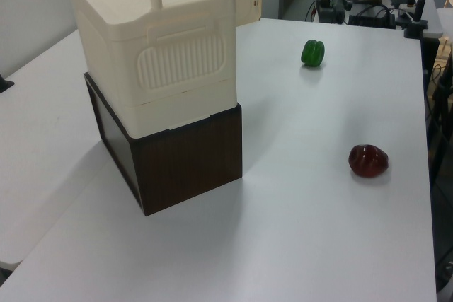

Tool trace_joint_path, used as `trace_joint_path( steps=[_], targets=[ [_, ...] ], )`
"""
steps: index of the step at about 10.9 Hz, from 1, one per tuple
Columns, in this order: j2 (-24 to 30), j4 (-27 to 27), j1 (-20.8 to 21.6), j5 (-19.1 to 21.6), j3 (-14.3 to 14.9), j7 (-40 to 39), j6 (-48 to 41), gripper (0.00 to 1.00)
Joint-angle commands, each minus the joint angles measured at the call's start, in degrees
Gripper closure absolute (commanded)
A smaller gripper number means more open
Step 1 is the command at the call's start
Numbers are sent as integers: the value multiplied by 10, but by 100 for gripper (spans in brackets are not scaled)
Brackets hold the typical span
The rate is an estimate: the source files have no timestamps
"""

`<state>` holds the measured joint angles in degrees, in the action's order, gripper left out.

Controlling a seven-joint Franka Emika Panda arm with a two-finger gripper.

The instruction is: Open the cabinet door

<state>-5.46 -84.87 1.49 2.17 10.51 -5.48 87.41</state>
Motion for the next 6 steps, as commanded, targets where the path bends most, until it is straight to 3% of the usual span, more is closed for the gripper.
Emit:
trace_joint_path(
  steps=[1,6],
  targets=[
    [41,-61,-3,-10,-10,14,51,0],
    [41,-65,4,-12,-9,36,51,0]
  ],
)
